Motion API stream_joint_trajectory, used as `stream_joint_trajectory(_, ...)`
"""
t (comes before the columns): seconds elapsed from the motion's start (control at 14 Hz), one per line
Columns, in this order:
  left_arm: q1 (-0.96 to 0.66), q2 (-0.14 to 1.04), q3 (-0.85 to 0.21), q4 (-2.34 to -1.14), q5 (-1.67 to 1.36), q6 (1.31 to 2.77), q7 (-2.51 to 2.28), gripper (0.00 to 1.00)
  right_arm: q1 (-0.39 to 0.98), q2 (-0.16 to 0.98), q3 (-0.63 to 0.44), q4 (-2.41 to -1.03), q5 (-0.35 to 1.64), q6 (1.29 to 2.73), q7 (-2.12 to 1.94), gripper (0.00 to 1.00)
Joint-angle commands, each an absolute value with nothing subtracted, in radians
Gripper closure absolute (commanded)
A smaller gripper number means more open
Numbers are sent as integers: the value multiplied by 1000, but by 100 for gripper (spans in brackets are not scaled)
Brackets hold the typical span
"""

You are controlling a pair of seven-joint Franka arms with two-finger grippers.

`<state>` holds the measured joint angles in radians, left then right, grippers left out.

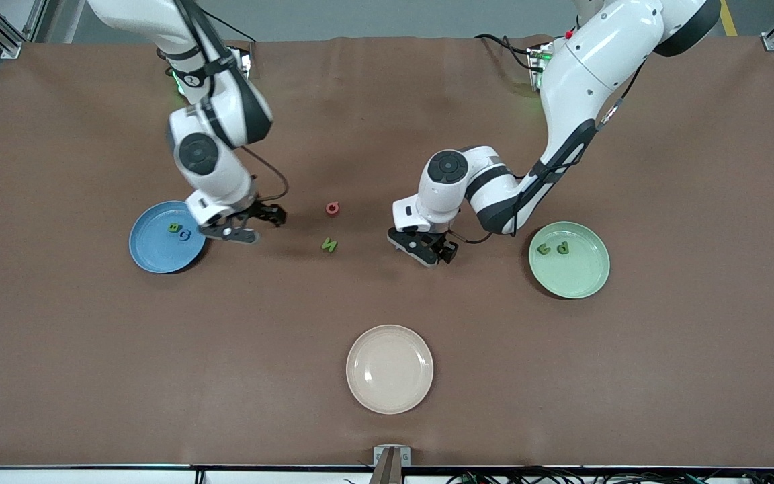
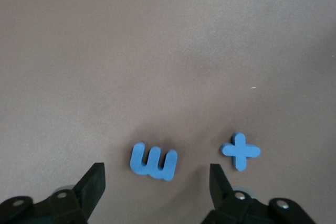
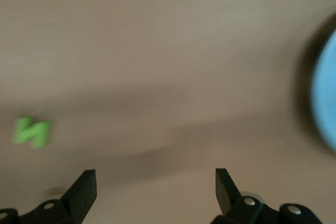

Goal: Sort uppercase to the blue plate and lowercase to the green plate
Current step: 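Grasp the blue E with the left gripper while the right gripper grasps the N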

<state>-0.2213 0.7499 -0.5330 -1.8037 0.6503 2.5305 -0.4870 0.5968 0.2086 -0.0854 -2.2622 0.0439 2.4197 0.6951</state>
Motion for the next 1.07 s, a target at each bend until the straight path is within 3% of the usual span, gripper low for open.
stream_joint_trajectory(0.0,-232,793,-526,-1758,699,2523,-492,22,699,328,-100,-2131,57,2430,904,0)
stream_joint_trajectory(0.21,-233,796,-518,-1752,706,2523,-492,39,778,472,-100,-1978,55,2450,1100,4)
stream_joint_trajectory(0.5,-232,799,-518,-1752,707,2523,-492,55,775,552,-100,-1925,55,2517,1123,34)
stream_joint_trajectory(1.0,-215,787,-518,-1753,712,2522,-483,82,770,597,-103,-1902,54,2530,1114,34)
